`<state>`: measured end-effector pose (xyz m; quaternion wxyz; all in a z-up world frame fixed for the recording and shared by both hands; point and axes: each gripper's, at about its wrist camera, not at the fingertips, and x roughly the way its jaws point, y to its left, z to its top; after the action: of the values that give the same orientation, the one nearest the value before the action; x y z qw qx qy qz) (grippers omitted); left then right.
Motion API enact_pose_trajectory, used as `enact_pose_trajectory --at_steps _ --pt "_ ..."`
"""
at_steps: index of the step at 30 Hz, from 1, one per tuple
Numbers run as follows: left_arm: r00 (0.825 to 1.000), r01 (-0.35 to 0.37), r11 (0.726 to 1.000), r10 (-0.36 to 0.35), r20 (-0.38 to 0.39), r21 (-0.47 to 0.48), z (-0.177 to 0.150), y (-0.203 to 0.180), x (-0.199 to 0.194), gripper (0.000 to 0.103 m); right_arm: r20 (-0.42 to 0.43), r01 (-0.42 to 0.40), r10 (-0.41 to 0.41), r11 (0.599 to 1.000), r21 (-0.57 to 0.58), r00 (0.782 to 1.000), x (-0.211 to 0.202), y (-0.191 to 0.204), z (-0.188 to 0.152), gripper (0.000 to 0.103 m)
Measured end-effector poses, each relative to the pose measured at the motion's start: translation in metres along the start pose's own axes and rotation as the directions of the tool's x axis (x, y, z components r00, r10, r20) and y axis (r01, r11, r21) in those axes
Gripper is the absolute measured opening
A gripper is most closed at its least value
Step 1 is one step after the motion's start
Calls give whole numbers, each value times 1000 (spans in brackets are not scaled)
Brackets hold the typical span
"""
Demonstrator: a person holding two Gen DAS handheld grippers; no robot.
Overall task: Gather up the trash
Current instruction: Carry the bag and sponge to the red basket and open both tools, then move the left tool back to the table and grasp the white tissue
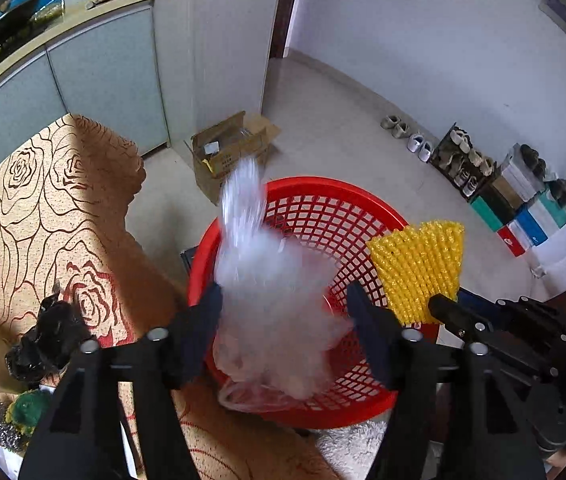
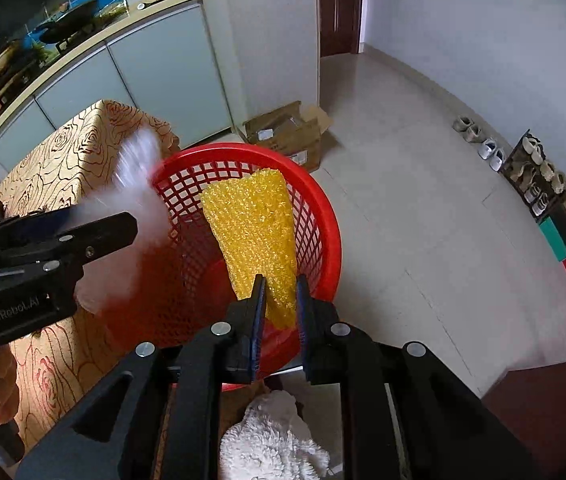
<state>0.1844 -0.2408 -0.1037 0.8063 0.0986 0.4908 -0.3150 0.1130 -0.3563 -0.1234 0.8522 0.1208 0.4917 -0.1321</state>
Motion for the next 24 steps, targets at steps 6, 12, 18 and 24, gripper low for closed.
enact_pose_trajectory --at_steps 6,12,18,24 --pt "1000 5 1000 -5 3 1 0 2 -2 76 17 -18 17 1000 10 1000 -3 -5 1 37" --pt "1000 -12 1000 12 23 -18 0 10 -15 77 62 -33 32 999 17 998 -19 -3 1 49" --pt "996 -54 998 55 70 -18 -4 14 -39 81 86 -45 42 999 27 995 -33 -2 -1 50" --pt "993 -82 996 83 85 -26 -11 20 -57 82 88 -44 41 998 34 995 -38 3 -4 50"
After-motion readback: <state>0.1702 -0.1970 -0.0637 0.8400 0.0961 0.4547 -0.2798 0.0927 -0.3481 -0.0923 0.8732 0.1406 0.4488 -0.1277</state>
